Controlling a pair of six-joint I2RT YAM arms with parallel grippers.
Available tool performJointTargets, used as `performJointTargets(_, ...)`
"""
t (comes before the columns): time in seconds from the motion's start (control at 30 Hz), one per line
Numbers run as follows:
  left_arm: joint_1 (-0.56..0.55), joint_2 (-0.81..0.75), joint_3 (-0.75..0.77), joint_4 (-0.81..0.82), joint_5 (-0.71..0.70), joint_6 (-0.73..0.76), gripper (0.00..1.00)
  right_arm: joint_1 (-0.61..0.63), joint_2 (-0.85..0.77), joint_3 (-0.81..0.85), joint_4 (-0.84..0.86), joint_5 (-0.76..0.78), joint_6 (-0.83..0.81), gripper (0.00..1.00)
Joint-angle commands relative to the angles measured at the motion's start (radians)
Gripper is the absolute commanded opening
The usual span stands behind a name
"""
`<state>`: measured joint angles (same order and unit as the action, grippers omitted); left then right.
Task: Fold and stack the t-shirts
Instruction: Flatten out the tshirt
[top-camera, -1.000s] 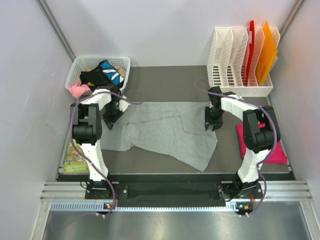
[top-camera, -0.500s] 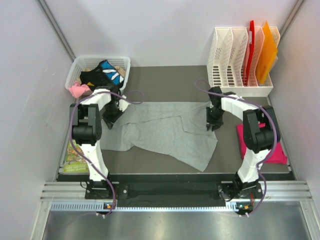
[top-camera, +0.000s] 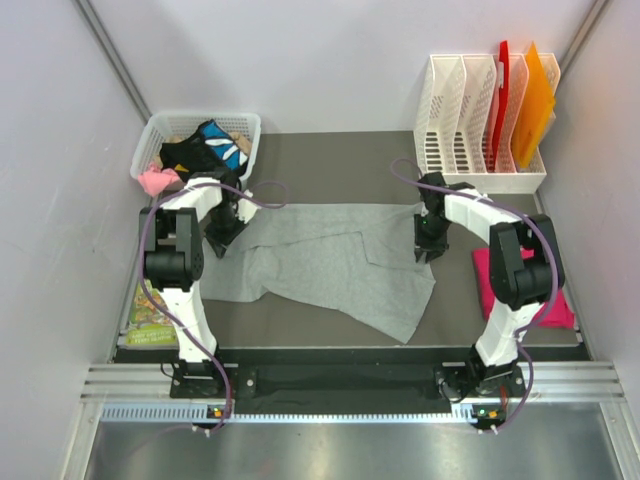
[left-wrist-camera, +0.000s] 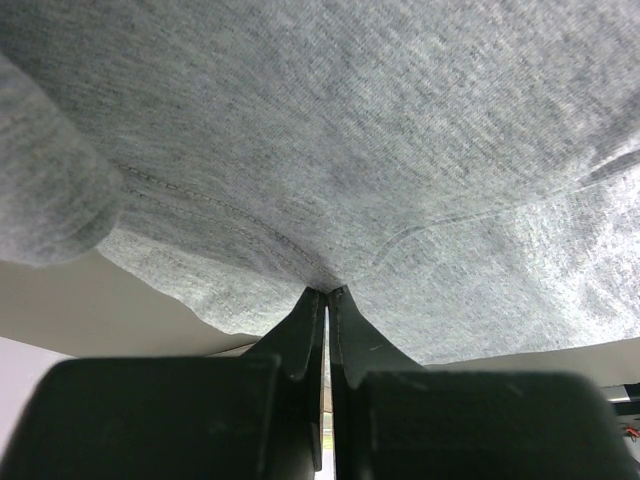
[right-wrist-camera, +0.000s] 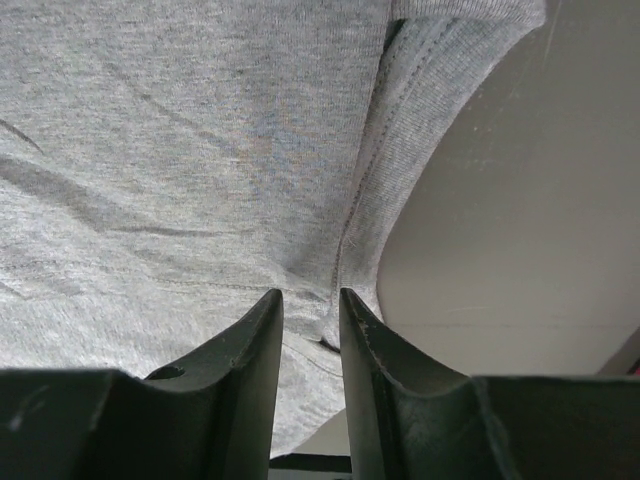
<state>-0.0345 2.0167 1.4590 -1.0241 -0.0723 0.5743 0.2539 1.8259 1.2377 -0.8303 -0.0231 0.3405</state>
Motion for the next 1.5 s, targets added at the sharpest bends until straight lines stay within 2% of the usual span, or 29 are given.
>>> performJointTargets(0.0, 0.001, -0.067, 0.012, -0.016, -0.009, 0.01, 0.0, -0.005, -0.047, -0.001, -0.003, -0.001, -0.009, 0.27)
performJointTargets(0.37, 0.001, -0.076, -0.012, -0.004, -0.027, 0.018, 0.0, -0.005, -0.031, -0.021, 0.028, -0.014, -0.008, 0.25)
performJointTargets(0.43, 0.001, -0.076, -0.005, -0.007, -0.029, 0.018, 0.0, -0.005, -0.028, -0.018, 0.03, -0.015, -0.006, 0.21)
performJointTargets(0.53, 0.001, -0.075, 0.008, -0.011, -0.029, 0.016, 0.0, -0.008, -0.031, -0.012, 0.025, -0.015, -0.006, 0.0)
performJointTargets(0.97, 0.001, -0.069, 0.07, -0.031, -0.04, 0.021, 0.0, -0.012, -0.099, 0.055, -0.03, -0.018, 0.002, 0.0)
performJointTargets(1.17, -0.001, -0.061, 0.216, -0.09, -0.034, 0.013, 0.0, -0.012, -0.149, 0.138, -0.072, -0.04, 0.005, 0.0)
performJointTargets(1.47, -0.011, -0.11, 0.306, -0.16, -0.055, 0.007, 0.0, -0.024, -0.233, 0.218, -0.113, -0.054, 0.003, 0.0)
